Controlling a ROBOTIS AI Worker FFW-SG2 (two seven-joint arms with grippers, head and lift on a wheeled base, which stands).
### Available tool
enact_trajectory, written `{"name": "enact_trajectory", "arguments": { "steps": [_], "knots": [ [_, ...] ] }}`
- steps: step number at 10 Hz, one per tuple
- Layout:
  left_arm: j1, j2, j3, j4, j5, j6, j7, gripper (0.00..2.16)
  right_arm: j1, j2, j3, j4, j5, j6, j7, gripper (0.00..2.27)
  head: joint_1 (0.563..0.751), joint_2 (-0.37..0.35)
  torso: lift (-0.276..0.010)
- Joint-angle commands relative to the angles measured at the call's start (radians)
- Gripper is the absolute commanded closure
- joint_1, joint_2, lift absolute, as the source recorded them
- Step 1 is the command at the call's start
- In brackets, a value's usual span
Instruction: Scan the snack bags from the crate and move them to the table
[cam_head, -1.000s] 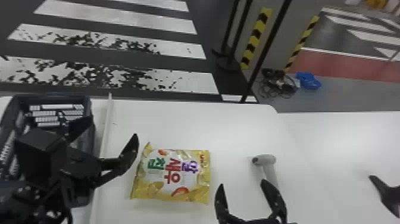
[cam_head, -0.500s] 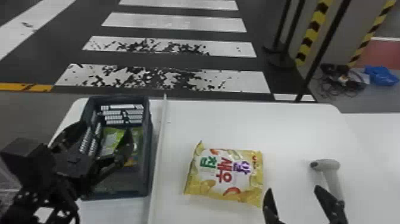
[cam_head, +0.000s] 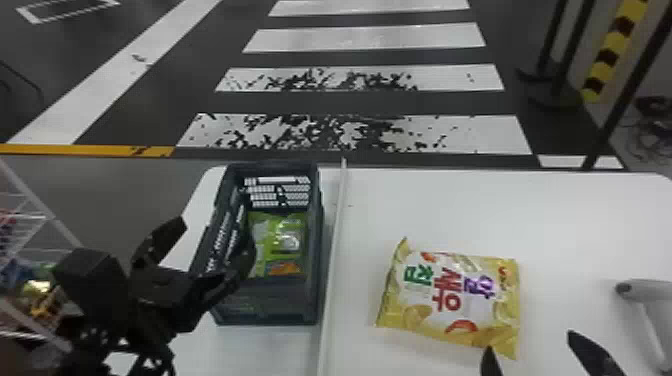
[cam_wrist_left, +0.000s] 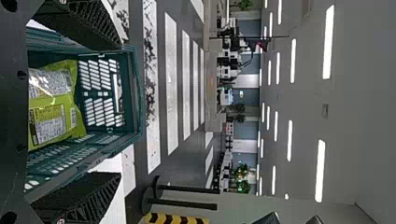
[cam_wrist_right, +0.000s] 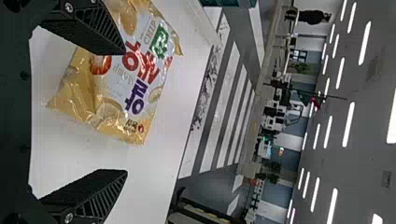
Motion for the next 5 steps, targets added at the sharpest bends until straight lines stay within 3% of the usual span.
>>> {"name": "enact_trajectory", "arguments": {
  "steps": [1, 5],
  "knots": [
    [-0.001, -0.002, -0.009, -0.001, 0.0, 0.0, -0.004, 0.03, -0.029, 0.001, 0.017, 0.021, 0.018, 0.021, 0.042, 0.09, 0.695, 0.157, -0.095],
    [-0.013, -0.012, -0.04, 0.013, -0.012, 0.01, -0.011, 0.03, -0.113, -0.016, 0.071, 0.051, 0.115, 0.095, 0.174, 0.12, 0.695, 0.187, -0.095]
  ]
}}
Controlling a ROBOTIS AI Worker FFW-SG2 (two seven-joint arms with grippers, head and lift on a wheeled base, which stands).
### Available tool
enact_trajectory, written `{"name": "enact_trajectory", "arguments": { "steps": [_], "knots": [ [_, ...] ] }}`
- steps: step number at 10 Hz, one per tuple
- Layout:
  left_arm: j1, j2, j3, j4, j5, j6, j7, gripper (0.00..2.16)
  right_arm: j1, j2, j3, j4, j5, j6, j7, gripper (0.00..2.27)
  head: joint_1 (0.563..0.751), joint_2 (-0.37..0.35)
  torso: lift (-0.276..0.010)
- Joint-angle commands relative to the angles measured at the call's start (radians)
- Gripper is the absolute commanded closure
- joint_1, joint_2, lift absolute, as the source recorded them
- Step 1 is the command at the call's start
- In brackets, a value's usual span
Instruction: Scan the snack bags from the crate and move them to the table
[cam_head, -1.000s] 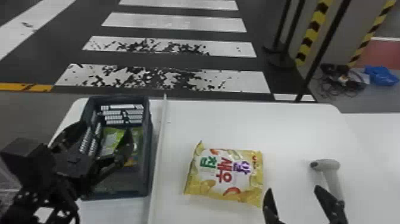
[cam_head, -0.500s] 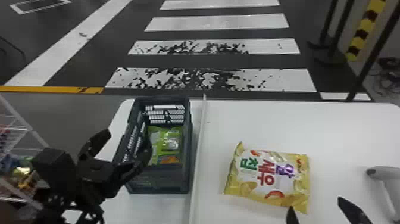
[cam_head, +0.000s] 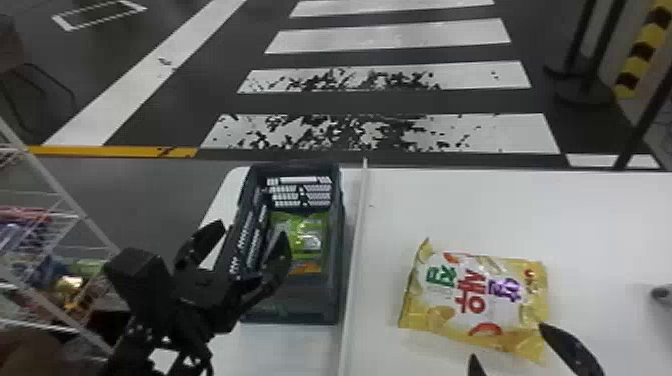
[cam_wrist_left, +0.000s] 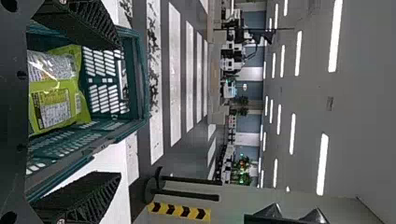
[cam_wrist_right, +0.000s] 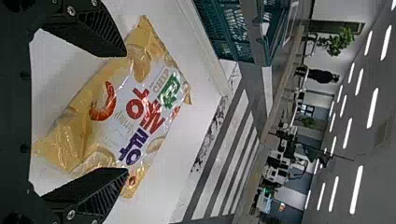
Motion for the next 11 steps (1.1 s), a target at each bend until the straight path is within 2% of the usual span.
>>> {"name": "enact_trajectory", "arguments": {
  "steps": [1, 5, 7, 9, 11],
  "knots": [
    [-0.004, -0.005, -0.01, 0.014, -0.009, 0.002, -0.005, 0.03, -0.036, 0.0, 0.063, 0.002, 0.035, 0.05, -0.001, 0.12, 0.695, 0.199, -0.095],
    [-0.006, -0.008, -0.023, 0.016, -0.019, 0.014, -0.007, 0.03, -0.126, 0.037, 0.17, -0.001, 0.054, 0.228, -0.021, 0.12, 0.695, 0.252, -0.095],
    [-0.004, -0.008, -0.033, 0.016, -0.022, 0.017, -0.011, 0.03, -0.195, 0.078, 0.246, 0.055, 0.1, 0.261, -0.023, 0.12, 0.695, 0.28, -0.095],
    [0.0, -0.002, -0.034, 0.016, -0.022, 0.017, -0.014, 0.03, -0.258, 0.097, 0.301, 0.117, 0.124, 0.289, -0.033, 0.12, 0.695, 0.308, -0.095],
    [0.005, 0.007, -0.031, 0.016, -0.019, 0.017, -0.017, 0.03, -0.28, 0.097, 0.327, 0.138, 0.181, 0.292, -0.067, 0.12, 0.695, 0.331, -0.095]
  ]
}}
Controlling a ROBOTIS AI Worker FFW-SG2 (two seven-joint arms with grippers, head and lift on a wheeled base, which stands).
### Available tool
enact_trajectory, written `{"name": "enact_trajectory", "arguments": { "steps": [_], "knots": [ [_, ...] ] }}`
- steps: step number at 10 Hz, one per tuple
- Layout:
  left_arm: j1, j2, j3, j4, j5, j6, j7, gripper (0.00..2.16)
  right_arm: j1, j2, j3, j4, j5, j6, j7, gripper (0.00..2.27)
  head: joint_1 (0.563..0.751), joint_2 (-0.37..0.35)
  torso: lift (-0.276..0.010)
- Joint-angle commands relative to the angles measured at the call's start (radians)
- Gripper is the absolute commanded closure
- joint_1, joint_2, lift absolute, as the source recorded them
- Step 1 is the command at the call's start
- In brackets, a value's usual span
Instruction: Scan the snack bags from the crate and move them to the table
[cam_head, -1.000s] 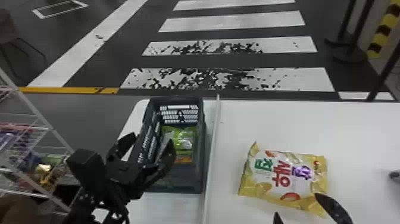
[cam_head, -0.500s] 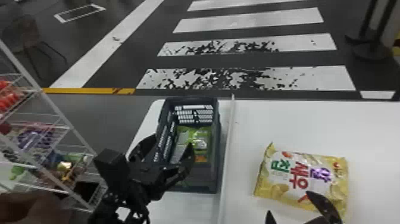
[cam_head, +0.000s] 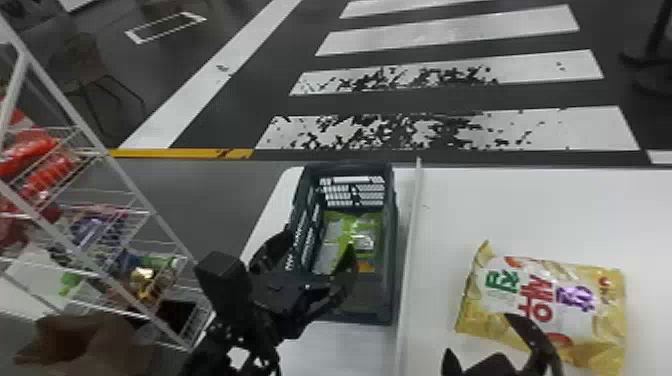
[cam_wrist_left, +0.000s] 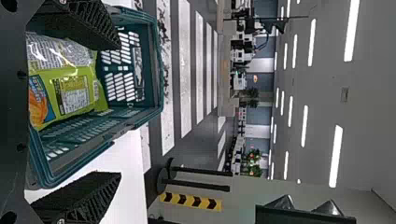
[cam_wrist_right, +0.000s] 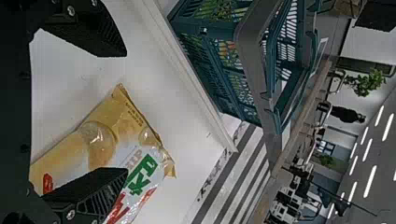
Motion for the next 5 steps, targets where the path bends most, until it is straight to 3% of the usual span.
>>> {"name": "enact_trajectory", "arguments": {
  "steps": [1, 5],
  "knots": [
    [0.001, 0.006, 0.002, 0.003, 0.002, 0.0, 0.0, 0.03, -0.016, -0.001, 0.027, 0.004, 0.058, 0.033, -0.039, 0.12, 0.695, 0.332, -0.095],
    [0.001, 0.004, 0.002, 0.003, 0.005, 0.003, -0.005, 0.03, -0.083, -0.016, 0.134, 0.078, 0.27, 0.162, -0.1, 0.12, 0.695, 0.308, -0.095]
  ]
}}
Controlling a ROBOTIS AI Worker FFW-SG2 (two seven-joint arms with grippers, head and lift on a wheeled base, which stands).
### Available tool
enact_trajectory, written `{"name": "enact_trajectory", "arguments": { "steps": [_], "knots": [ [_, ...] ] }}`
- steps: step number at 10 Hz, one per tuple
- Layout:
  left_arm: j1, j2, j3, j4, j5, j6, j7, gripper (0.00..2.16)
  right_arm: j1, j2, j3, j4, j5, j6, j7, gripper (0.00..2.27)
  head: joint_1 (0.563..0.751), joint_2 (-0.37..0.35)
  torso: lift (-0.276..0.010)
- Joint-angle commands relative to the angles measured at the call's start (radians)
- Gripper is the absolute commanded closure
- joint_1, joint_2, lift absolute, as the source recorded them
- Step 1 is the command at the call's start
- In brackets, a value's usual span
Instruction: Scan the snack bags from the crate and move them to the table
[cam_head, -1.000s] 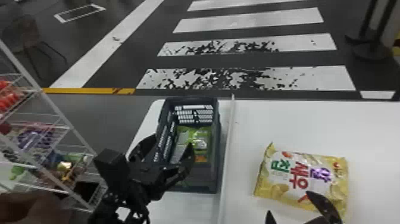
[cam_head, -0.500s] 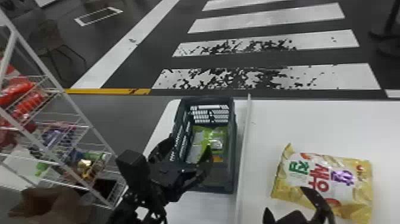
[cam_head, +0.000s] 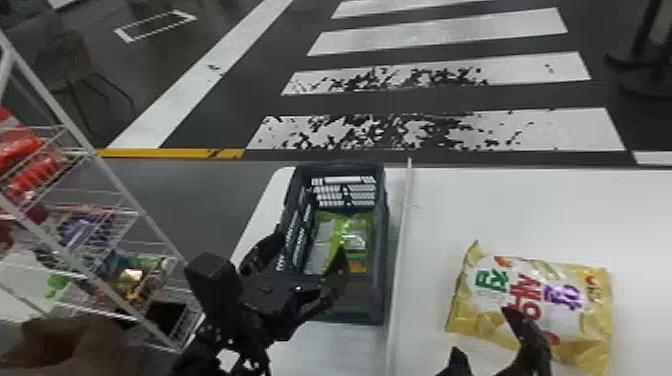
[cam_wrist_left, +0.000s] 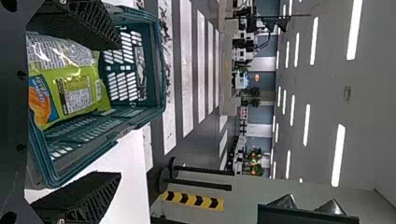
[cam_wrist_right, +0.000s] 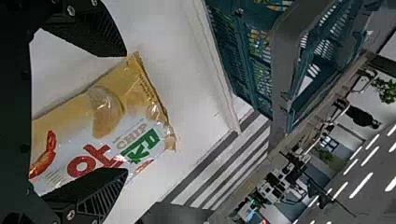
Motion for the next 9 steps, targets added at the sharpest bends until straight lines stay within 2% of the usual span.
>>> {"name": "enact_trajectory", "arguments": {
  "steps": [1, 2, 6, 9],
  "knots": [
    [0.002, 0.0, -0.001, 0.0, 0.001, 0.0, -0.001, 0.03, -0.037, -0.014, 0.055, 0.044, 0.082, 0.044, -0.014, 0.12, 0.695, 0.305, -0.095],
    [0.006, 0.0, 0.001, 0.0, 0.001, 0.003, -0.004, 0.03, -0.058, -0.015, 0.088, 0.076, 0.116, 0.06, -0.027, 0.12, 0.695, 0.303, -0.095],
    [0.028, 0.015, 0.007, 0.0, 0.001, 0.01, -0.01, 0.03, -0.154, -0.017, 0.1, 0.177, 0.085, 0.066, -0.036, 0.12, 0.695, 0.299, -0.095],
    [0.028, 0.02, 0.014, 0.0, 0.007, 0.01, -0.011, 0.03, -0.175, -0.054, 0.106, 0.214, 0.085, 0.066, -0.036, 0.11, 0.695, 0.281, -0.095]
  ]
}}
